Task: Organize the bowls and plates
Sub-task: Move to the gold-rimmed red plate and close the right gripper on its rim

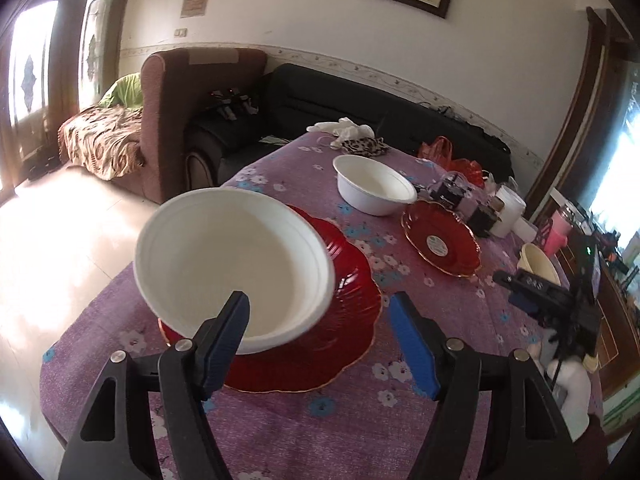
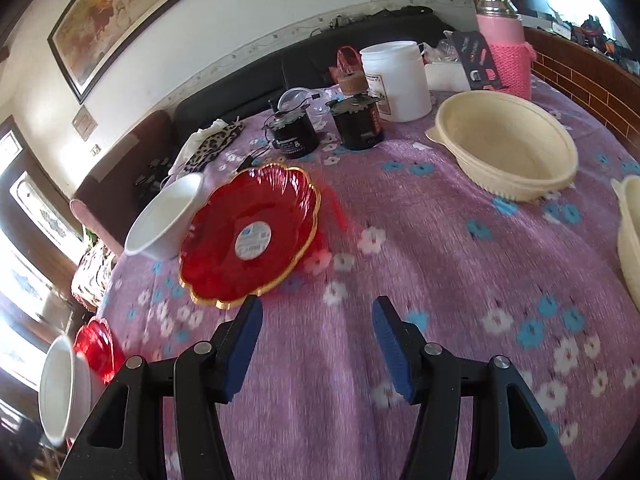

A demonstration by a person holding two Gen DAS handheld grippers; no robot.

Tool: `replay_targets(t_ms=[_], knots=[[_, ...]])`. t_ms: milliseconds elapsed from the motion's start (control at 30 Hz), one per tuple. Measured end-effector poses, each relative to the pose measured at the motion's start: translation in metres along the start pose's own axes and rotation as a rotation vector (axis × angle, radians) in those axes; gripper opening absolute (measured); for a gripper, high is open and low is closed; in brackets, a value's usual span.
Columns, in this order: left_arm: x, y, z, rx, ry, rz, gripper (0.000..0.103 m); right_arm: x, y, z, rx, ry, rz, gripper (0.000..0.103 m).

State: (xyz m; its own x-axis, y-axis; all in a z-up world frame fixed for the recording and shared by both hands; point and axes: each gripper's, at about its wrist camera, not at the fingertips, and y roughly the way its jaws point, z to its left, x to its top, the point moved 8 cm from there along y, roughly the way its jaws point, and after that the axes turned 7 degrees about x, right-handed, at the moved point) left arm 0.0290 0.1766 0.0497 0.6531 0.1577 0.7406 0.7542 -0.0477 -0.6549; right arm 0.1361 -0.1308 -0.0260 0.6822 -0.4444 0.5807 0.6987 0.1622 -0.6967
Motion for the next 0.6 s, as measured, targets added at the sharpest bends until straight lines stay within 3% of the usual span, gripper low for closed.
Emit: replay_targets(t_ms=[267,467,600], knots=[[0.003,0.018,-0.04,-0.023,0.085,0.039,0.072,0.023,0.044,-0.007,0.016,0.058,0.047,0.062],[0.028,0.046,-0.088,-0.11,0.093,0.108,0.072,0.024,0.058,-0.019,0.037,0.097,0.054,0.062],[0.054,0.067,-0.112,-0.085,0.09,0.078,0.072,0.036,0.065,-0.024,0.047,0.123,0.046,0.062]])
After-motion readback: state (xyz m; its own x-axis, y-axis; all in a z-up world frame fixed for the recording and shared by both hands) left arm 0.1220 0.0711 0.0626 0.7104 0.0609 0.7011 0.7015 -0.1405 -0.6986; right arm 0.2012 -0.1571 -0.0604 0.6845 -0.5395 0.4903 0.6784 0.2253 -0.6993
